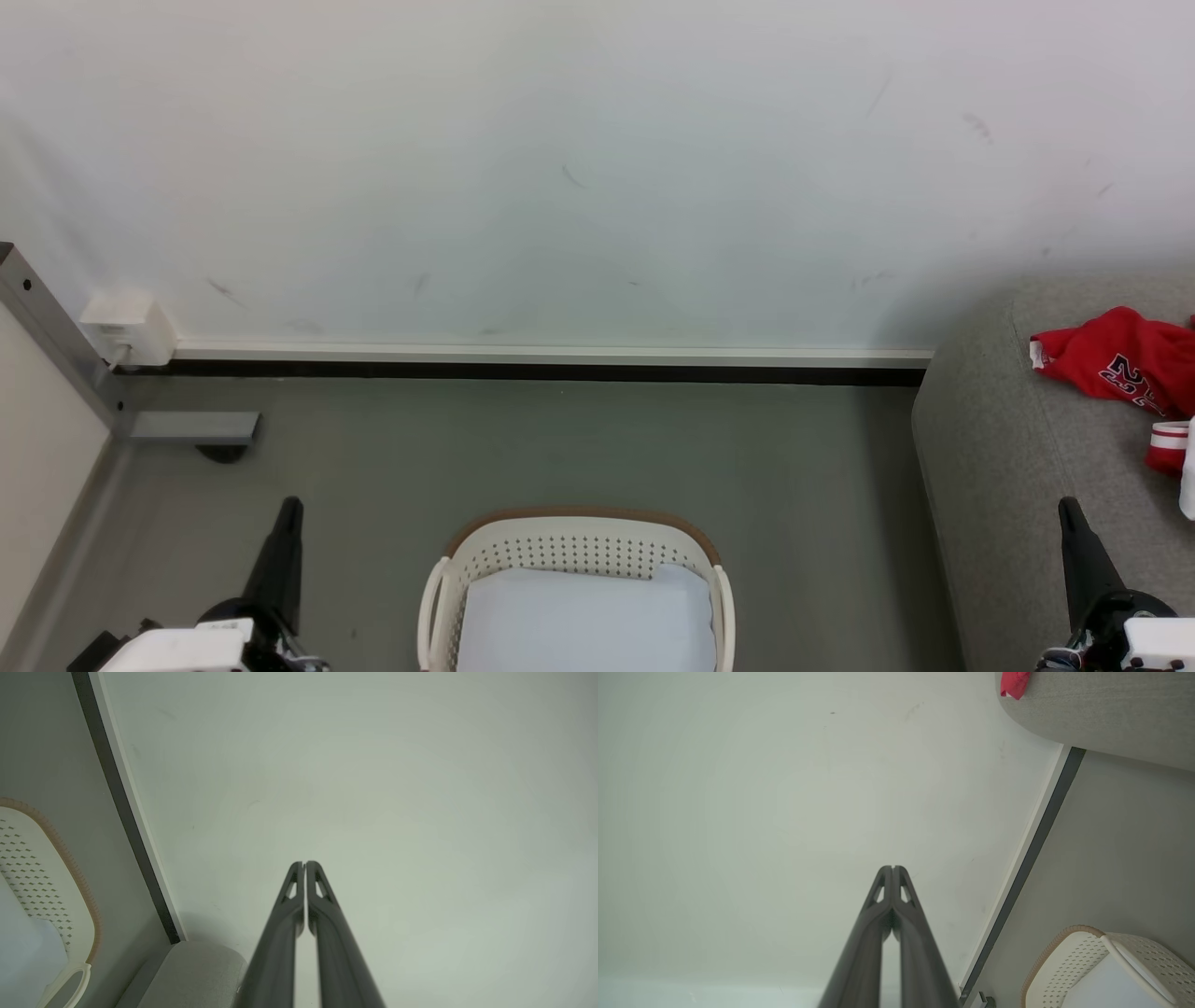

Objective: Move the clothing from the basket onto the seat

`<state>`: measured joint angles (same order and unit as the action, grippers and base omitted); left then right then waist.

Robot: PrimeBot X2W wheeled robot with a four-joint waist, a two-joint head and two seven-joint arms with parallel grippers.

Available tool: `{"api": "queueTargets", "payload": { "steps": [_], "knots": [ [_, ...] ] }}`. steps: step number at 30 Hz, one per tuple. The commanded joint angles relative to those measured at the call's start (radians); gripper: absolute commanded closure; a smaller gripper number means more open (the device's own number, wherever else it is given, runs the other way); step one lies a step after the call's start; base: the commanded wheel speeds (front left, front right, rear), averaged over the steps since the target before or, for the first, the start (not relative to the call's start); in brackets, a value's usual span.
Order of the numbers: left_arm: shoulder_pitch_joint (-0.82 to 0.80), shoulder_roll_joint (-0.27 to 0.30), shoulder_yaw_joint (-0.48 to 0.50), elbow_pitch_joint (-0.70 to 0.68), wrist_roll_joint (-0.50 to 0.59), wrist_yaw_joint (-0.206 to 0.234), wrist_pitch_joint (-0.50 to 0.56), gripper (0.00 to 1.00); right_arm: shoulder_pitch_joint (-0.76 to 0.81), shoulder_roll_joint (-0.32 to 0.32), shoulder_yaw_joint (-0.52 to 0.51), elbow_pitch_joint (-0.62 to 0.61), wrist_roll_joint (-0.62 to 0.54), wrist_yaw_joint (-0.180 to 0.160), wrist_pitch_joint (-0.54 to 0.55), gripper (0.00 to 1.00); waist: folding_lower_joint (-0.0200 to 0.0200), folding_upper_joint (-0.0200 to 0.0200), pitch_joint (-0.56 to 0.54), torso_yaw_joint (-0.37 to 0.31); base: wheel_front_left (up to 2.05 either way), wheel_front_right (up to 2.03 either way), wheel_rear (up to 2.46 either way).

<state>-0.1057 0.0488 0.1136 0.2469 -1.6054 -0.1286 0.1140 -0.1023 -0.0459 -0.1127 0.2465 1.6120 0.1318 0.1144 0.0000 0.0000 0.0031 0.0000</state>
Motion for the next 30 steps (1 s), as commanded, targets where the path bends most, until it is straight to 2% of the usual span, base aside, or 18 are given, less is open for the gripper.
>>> {"api": "queueTargets", "payload": {
  "steps": [1,30],
  "knots": [
    [-0.007,0.002,0.002,-0.004,-0.014,-0.005,0.004,1.00,-0.013,-0.008,-0.004,-0.005,0.002,-0.002,0.003,1.00,0.0000,0.0000,0.000,0.000,0.00,0.00,0.00],
    [-0.007,0.002,0.002,-0.004,-0.014,-0.005,0.004,1.00,-0.013,-0.008,-0.004,-0.005,0.002,-0.002,0.003,1.00,0.0000,0.0000,0.000,0.000,0.00,0.00,0.00]
  ]
}}
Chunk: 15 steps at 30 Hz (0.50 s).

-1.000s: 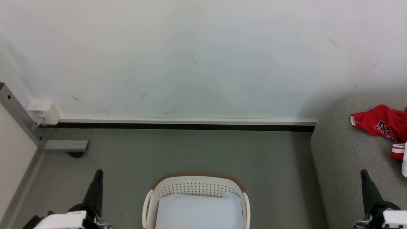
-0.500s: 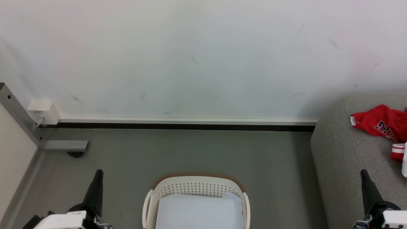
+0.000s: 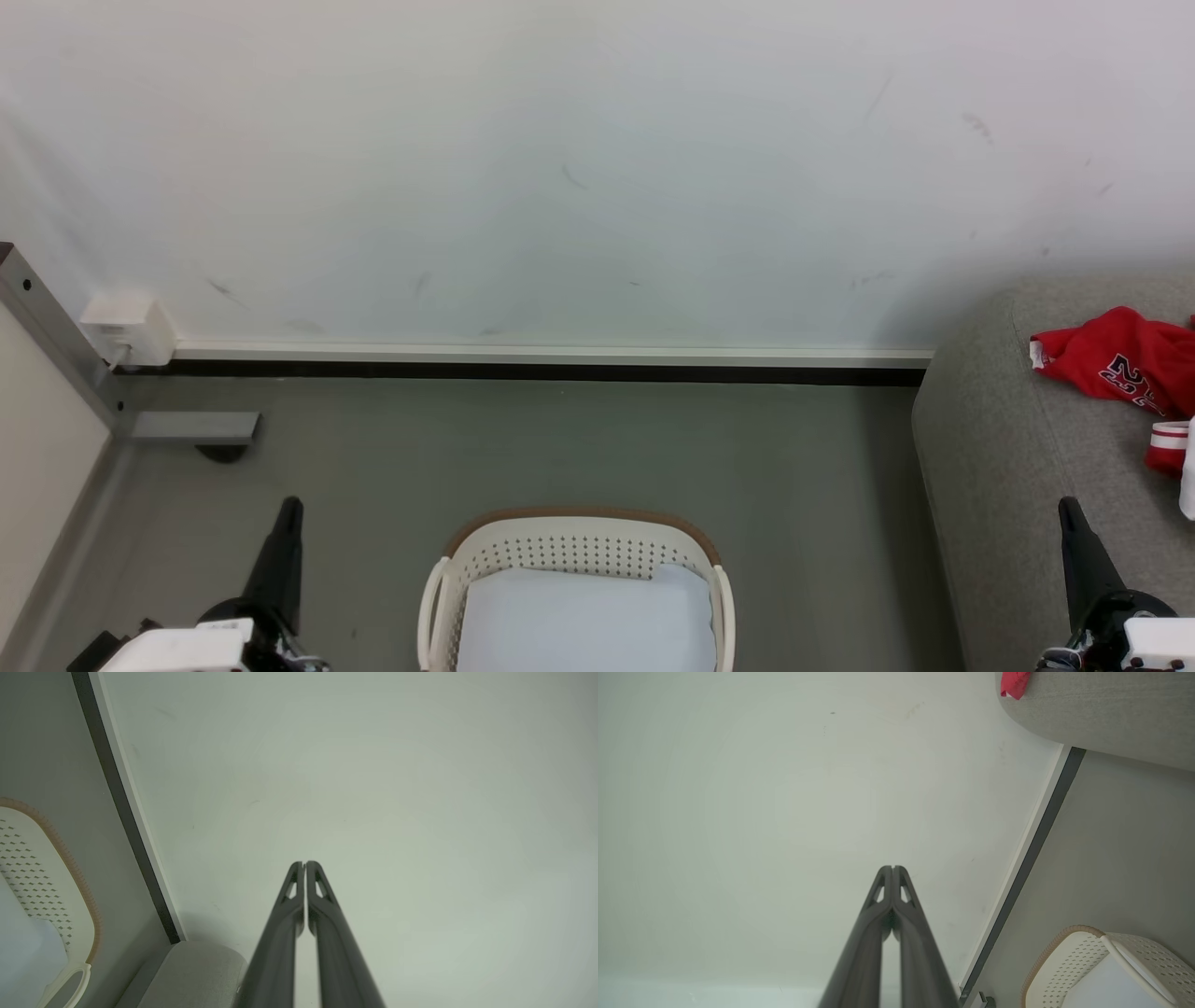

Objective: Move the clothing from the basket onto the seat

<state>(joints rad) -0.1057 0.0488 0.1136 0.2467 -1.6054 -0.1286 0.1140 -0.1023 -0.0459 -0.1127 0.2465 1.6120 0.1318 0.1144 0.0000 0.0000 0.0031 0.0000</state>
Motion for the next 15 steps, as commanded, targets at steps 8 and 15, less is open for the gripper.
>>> {"api": "queueTargets", "payload": {
  "steps": [8,15],
  "knots": [
    [-0.007,0.002,0.002,-0.004,-0.014,-0.005,0.004,1.00,-0.013,-0.008,-0.004,-0.005,0.002,-0.002,0.003,1.00,0.0000,0.0000,0.000,0.000,0.00,0.00,0.00],
    [-0.007,0.002,0.002,-0.004,-0.014,-0.005,0.004,1.00,-0.013,-0.008,-0.004,-0.005,0.002,-0.002,0.003,1.00,0.0000,0.0000,0.000,0.000,0.00,0.00,0.00]
  ]
}}
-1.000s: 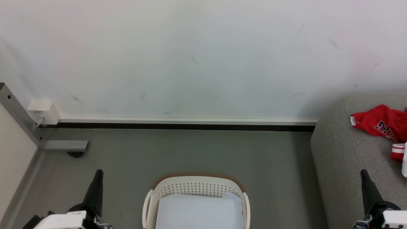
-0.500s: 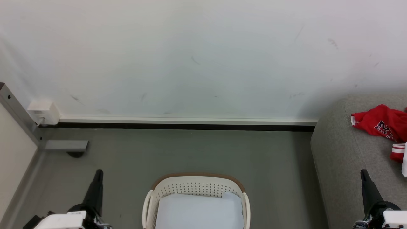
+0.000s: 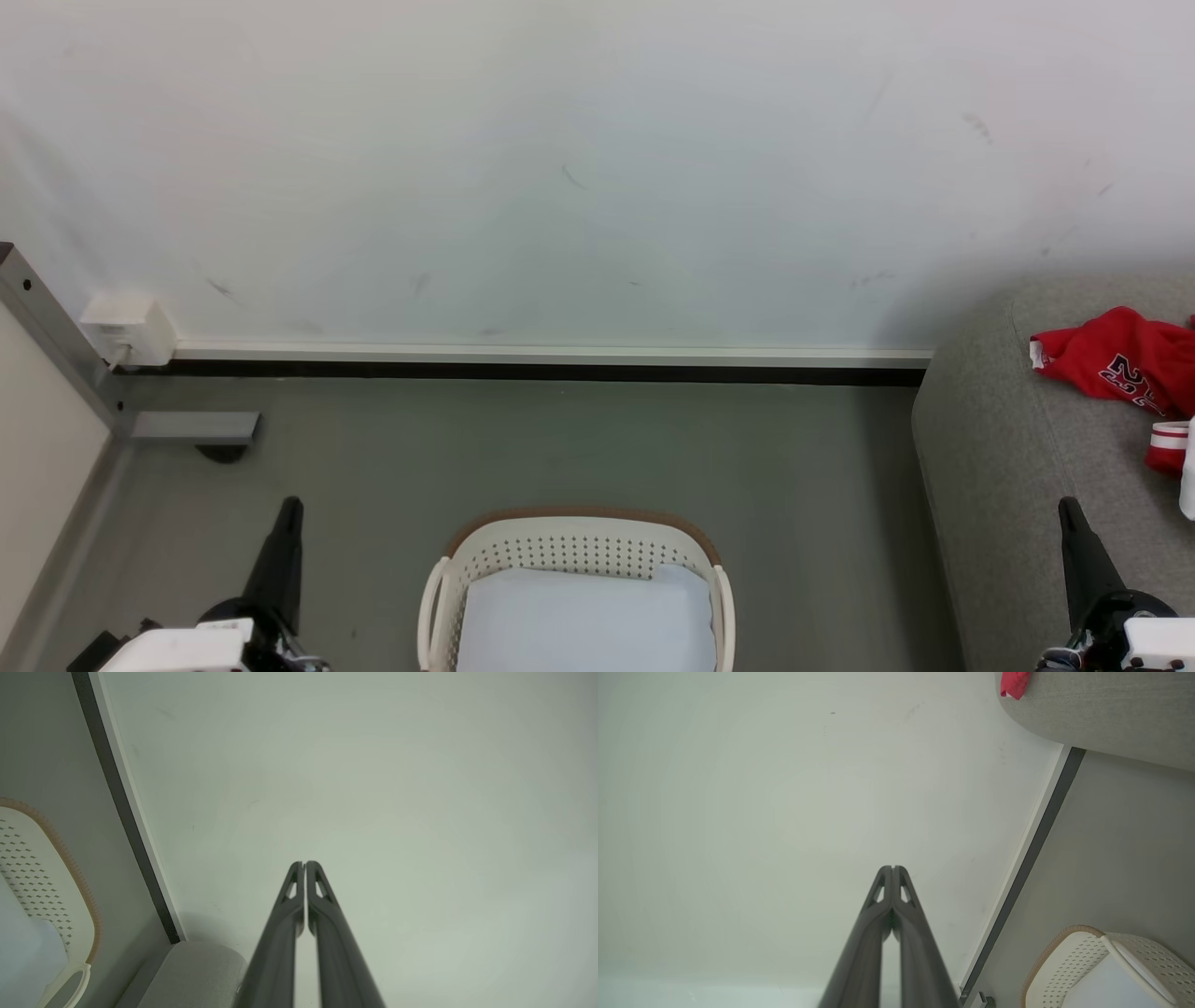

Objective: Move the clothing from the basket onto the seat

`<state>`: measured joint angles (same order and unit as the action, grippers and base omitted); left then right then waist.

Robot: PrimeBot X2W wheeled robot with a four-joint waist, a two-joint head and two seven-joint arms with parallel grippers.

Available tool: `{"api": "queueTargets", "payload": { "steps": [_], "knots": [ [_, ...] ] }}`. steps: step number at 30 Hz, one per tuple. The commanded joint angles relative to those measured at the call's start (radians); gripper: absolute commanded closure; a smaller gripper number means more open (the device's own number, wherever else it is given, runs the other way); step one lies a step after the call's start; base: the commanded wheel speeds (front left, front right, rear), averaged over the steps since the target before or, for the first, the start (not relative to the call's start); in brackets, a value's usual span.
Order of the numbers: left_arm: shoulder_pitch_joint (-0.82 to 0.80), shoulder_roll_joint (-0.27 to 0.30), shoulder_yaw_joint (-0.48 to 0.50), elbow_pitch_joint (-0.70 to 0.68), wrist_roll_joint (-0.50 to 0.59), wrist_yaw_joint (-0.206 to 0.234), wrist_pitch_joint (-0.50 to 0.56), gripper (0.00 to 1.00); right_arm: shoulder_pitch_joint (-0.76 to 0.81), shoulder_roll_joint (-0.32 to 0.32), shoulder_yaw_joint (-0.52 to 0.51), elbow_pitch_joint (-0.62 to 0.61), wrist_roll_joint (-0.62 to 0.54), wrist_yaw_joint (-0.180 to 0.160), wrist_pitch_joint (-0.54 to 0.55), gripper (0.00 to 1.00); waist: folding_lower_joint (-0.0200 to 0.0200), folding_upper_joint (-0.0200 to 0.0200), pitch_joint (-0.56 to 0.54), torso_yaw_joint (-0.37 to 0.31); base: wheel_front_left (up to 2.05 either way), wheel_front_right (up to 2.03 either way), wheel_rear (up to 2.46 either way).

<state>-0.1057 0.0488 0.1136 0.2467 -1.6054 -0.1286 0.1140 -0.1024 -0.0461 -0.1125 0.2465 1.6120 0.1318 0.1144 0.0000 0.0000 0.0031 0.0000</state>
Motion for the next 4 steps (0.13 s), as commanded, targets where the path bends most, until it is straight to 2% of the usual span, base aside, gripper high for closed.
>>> {"api": "queueTargets", "payload": {
  "steps": [1,4],
  "knots": [
    [-0.007,0.002,0.002,-0.004,-0.014,-0.005,0.004,1.00,-0.012,-0.008,-0.004,-0.005,0.002,-0.002,0.003,1.00,0.0000,0.0000,0.000,0.000,0.00,0.00,0.00],
    [-0.007,0.002,0.002,-0.004,-0.014,-0.005,0.004,1.00,-0.012,-0.008,-0.004,-0.005,0.002,-0.002,0.003,1.00,0.0000,0.0000,0.000,0.000,0.00,0.00,0.00]
  ]
}}
